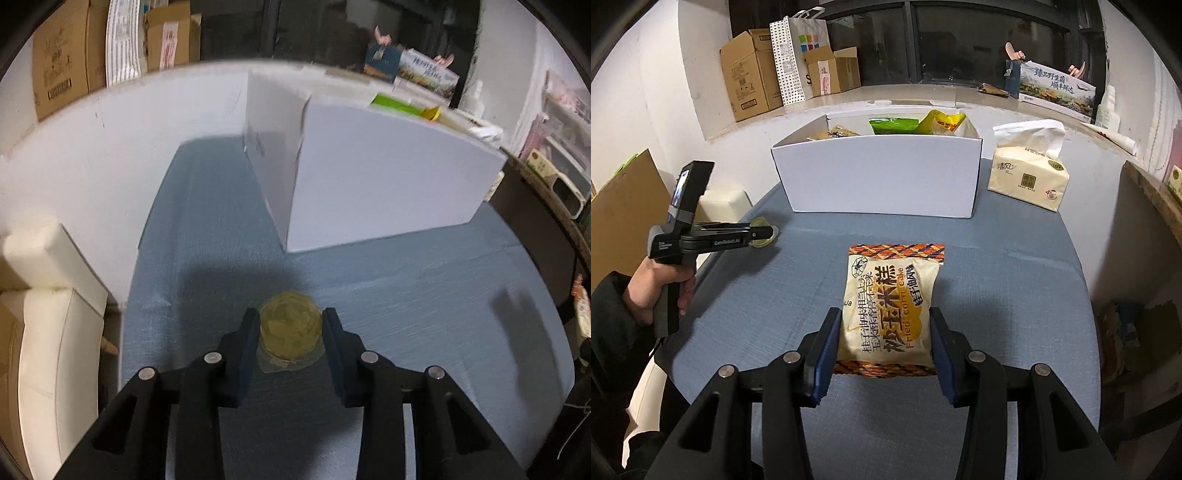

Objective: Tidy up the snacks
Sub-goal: 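Grasp jelly cup with left tool while right tool carries biscuit packet, drop both in box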

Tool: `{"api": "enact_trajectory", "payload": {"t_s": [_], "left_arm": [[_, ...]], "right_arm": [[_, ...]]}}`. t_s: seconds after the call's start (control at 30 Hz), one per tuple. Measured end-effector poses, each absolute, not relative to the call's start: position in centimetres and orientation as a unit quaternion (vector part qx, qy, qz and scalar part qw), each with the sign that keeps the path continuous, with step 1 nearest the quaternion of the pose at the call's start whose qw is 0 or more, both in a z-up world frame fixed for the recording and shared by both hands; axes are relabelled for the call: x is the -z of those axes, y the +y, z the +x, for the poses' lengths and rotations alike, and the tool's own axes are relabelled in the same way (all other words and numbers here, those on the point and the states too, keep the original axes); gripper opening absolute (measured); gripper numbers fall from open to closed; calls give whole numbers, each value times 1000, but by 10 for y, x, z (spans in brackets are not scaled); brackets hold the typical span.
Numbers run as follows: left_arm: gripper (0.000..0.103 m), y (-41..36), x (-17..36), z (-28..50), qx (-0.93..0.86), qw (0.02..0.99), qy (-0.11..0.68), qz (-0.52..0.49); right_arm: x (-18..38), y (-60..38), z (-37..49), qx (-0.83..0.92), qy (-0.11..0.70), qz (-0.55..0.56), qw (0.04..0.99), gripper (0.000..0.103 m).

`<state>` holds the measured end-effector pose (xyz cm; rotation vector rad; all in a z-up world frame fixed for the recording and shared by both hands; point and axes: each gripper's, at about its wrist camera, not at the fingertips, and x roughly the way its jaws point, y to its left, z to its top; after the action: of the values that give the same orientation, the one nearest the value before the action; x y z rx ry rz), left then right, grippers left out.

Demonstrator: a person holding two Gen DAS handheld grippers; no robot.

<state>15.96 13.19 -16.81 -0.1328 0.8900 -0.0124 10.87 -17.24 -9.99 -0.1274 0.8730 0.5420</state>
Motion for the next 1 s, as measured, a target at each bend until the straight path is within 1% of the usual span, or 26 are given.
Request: {"api": "enact_trajectory", "payload": {"t_s": [0.13, 0.3, 0.4, 0.5, 0.63, 0.73, 0.93, 1.0], "left_arm": [[38, 124, 142, 142, 21, 917, 392, -71], [38, 93, 85, 119, 59, 945, 315, -64], [38, 79, 52, 125, 82, 955, 278, -65], [38, 69, 27, 152, 86, 961, 258, -49], [38, 71, 7, 197, 84, 963, 253, -49], [38, 73, 1, 231, 74, 961, 263, -42], [38, 85, 17, 288, 46, 952, 300, -36], [40, 89, 24, 299, 39, 949, 310, -39]], "right_arm": [[99, -173, 111, -260, 416, -54, 870, 50], [90, -175, 117, -267, 401, -40, 876, 50], [72, -174, 135, -274, 382, -24, 882, 50], [44, -170, 166, -280, 356, -4, 892, 50], [20, -157, 212, -285, 337, 16, 897, 50], [12, -143, 251, -286, 335, 25, 897, 50], [21, -108, 314, -281, 366, 12, 887, 50], [27, -101, 330, -274, 380, 8, 883, 50]]}}
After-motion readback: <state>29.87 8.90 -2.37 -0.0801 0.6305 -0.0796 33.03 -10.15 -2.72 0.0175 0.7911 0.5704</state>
